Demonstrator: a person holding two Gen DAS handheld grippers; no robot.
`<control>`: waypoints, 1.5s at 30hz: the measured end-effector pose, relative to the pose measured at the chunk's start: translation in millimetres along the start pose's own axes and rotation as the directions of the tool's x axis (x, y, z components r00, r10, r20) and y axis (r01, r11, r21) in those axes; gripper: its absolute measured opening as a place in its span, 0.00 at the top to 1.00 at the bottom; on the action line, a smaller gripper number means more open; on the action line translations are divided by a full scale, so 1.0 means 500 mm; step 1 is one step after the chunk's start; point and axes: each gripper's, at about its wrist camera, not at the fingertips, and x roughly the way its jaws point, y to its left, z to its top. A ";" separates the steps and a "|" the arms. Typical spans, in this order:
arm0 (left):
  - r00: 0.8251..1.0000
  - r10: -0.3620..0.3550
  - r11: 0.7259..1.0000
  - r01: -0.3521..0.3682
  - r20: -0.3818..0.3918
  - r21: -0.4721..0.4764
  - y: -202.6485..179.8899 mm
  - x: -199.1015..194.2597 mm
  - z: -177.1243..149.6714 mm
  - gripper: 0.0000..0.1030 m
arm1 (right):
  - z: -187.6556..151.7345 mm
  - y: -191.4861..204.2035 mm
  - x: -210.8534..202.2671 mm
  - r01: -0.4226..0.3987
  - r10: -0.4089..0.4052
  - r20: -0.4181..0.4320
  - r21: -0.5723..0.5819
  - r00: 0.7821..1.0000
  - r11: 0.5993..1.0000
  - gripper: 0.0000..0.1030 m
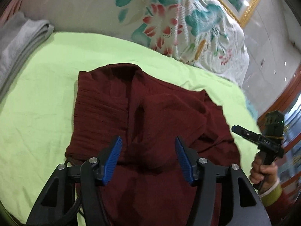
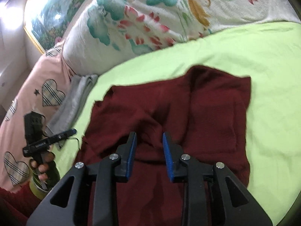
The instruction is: Fold large clothes
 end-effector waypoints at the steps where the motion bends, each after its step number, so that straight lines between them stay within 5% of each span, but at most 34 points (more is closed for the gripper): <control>1: 1.000 -0.009 1.000 0.009 -0.010 -0.008 -0.001 0.004 0.007 0.43 | 0.014 0.009 0.009 -0.013 0.013 -0.010 -0.004 1.000 1.000 0.67; 7: 0.995 -0.069 0.996 0.073 -0.067 0.059 -0.056 0.043 -0.013 0.43 | 0.093 0.092 0.133 -0.078 0.063 -0.106 -0.141 0.992 0.987 0.37; 15: 0.981 -0.143 0.985 0.154 -0.130 0.082 -0.073 0.116 -0.031 0.43 | 0.141 0.164 0.345 -0.177 0.082 -0.303 -0.298 0.949 0.938 0.35; 16: 0.979 -0.149 0.984 0.161 -0.138 0.076 -0.071 0.123 -0.029 0.43 | 0.141 0.164 0.362 -0.187 0.087 -0.320 -0.298 0.944 0.936 0.38; 17: 0.976 -0.162 0.982 0.174 -0.146 0.069 -0.068 0.131 -0.028 0.43 | 0.141 0.166 0.375 -0.190 0.087 -0.325 -0.301 0.942 0.935 0.62; 19: 0.969 -0.190 0.978 0.201 -0.159 0.058 -0.066 0.148 -0.024 0.43 | 0.145 0.163 0.384 -0.211 0.108 -0.349 -0.273 0.931 0.939 0.96; 25: 0.968 -0.192 0.977 0.204 -0.161 0.063 -0.092 0.186 -0.001 0.43 | 0.170 0.183 0.259 -0.279 0.230 -0.211 -0.243 0.950 0.929 0.96; 31: 0.978 -0.200 0.980 0.198 -0.062 -0.037 -0.077 0.202 0.067 0.43 | 0.155 0.213 0.091 -0.324 0.310 -0.096 -0.294 0.946 0.899 0.96; 35: 0.971 -0.239 0.968 0.237 -0.022 -0.088 -0.053 0.189 0.077 0.43 | 0.092 0.200 0.056 -0.319 0.299 -0.111 -0.300 0.948 0.899 0.96; 40: 0.979 -0.194 0.979 0.189 -0.064 -0.081 -0.025 0.179 0.039 0.43 | -0.002 0.155 0.078 -0.334 0.298 -0.176 -0.233 0.938 0.913 0.96; 45: 0.978 -0.187 0.982 0.183 -0.088 -0.048 -0.008 0.154 0.019 0.43 | -0.082 0.143 0.112 -0.372 0.325 -0.258 -0.157 0.910 0.915 0.94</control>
